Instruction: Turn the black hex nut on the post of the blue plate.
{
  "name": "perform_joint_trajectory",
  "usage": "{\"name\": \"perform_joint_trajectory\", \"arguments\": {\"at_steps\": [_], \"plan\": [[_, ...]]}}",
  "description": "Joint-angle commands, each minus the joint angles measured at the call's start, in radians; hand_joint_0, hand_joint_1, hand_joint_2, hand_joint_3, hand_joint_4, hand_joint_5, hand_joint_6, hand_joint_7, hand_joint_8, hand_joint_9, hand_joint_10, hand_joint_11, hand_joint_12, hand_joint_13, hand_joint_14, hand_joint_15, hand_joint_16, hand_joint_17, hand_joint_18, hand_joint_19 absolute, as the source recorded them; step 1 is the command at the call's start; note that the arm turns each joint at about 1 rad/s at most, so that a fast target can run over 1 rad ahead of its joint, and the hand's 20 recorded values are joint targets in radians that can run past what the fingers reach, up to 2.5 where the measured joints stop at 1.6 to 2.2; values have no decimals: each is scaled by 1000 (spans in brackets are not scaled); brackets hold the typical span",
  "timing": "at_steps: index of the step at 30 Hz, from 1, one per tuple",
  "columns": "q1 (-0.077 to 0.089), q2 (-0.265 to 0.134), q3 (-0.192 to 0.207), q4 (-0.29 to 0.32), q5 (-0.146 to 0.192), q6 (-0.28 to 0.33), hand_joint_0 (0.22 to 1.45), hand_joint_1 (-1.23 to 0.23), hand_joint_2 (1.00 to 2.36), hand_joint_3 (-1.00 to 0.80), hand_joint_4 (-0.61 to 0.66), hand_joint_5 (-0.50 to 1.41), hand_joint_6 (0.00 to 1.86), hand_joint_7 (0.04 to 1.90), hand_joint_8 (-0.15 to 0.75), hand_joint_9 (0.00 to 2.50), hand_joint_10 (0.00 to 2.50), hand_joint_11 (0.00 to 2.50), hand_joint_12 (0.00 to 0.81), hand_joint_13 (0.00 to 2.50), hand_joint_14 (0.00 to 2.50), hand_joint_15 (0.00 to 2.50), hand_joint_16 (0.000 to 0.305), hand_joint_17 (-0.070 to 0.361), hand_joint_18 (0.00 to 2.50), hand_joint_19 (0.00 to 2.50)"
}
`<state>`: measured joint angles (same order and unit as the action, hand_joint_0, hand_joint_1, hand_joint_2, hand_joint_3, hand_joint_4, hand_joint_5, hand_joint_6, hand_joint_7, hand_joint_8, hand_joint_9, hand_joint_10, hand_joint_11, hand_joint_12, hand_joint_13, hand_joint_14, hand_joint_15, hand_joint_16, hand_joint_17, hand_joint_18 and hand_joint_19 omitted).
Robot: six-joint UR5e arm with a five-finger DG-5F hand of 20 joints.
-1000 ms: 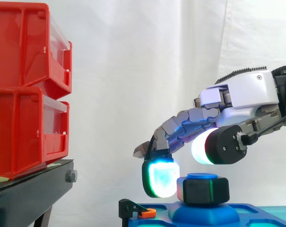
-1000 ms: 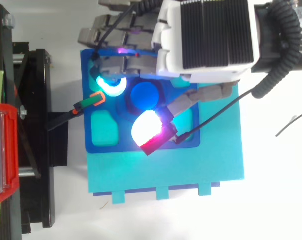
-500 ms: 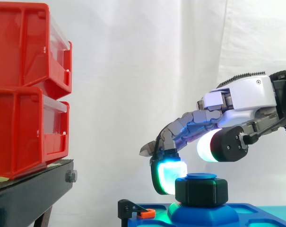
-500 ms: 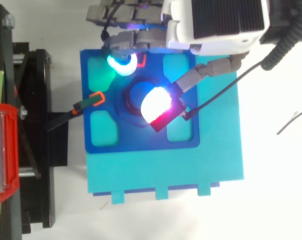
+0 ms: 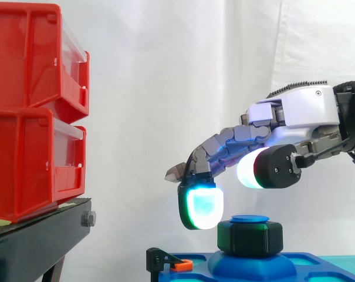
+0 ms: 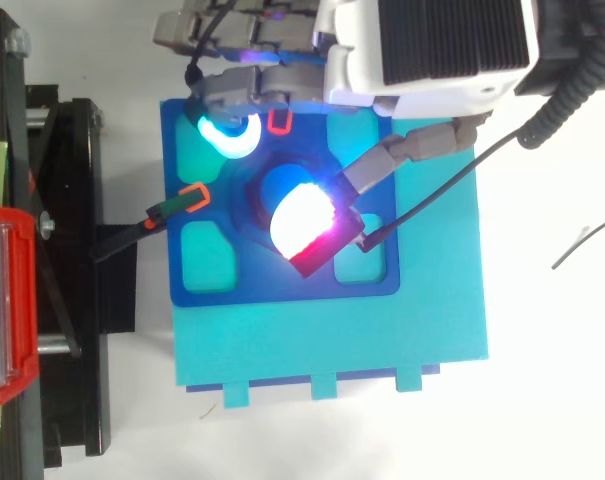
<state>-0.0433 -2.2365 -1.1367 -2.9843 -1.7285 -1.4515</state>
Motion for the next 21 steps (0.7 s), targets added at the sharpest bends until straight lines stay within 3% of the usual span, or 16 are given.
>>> {"name": "perform_joint_trajectory", "arguments": {"at_steps": [1, 3, 9, 10, 16, 21], "plan": [[13, 0, 0, 5, 21, 0, 477, -249, 1000, -500, 187, -210, 584, 1121, 242, 284, 0, 0, 372, 335, 5, 112, 59, 133, 180, 185], [30, 0, 0, 5, 52, 5, 477, -248, 1000, -500, 184, -206, 563, 1153, 242, 285, 0, 0, 372, 335, 4, 109, 59, 134, 180, 189], [57, 0, 0, 1, 96, 6, 476, -243, 1000, -500, 191, -198, 534, 1192, 243, 283, 0, 8, 374, 336, 4, 109, 59, 134, 178, 193], [68, 0, 0, 1, 113, 6, 476, -242, 1000, -500, 187, -197, 532, 1193, 243, 284, 0, 0, 374, 335, 5, 112, 59, 134, 180, 189], [82, 0, 0, -12, 124, 8, 476, -241, 1000, -500, 185, -195, 525, 1208, 246, 285, 0, 0, 374, 336, 4, 113, 59, 134, 179, 188], [83, 0, 0, -18, 125, 6, 476, -240, 1000, -500, 183, -194, 522, 1212, 245, 285, 0, 8, 374, 336, 5, 113, 59, 133, 180, 191]]}}
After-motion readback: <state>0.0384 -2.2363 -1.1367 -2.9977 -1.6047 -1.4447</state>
